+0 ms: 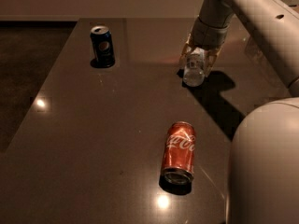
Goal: Move blue plastic bottle near coke can
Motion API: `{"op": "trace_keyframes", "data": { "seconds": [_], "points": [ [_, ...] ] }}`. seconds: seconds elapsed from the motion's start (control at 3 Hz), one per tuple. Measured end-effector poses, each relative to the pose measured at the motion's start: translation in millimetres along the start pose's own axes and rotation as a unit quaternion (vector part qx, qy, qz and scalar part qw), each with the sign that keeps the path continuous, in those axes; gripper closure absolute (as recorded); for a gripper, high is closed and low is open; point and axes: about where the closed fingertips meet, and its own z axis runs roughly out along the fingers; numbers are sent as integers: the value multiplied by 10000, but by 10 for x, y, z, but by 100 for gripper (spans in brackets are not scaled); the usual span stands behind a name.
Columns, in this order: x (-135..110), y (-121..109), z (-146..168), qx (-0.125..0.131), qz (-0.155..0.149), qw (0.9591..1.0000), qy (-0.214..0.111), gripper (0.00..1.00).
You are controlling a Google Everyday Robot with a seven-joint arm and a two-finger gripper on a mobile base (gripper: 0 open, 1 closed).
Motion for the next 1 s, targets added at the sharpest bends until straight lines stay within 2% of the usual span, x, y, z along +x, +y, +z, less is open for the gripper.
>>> {"op": "trace_keyframes", "data": {
  "seconds": [0.33,0.67,1.0],
  "points": [
    [-79,-17,-63,96,107,9999,-53,70],
    [-187,12,-132,169,172,9997,-87,93],
    [-446,102,-300,436,386,9982,-142,100]
  ]
}}
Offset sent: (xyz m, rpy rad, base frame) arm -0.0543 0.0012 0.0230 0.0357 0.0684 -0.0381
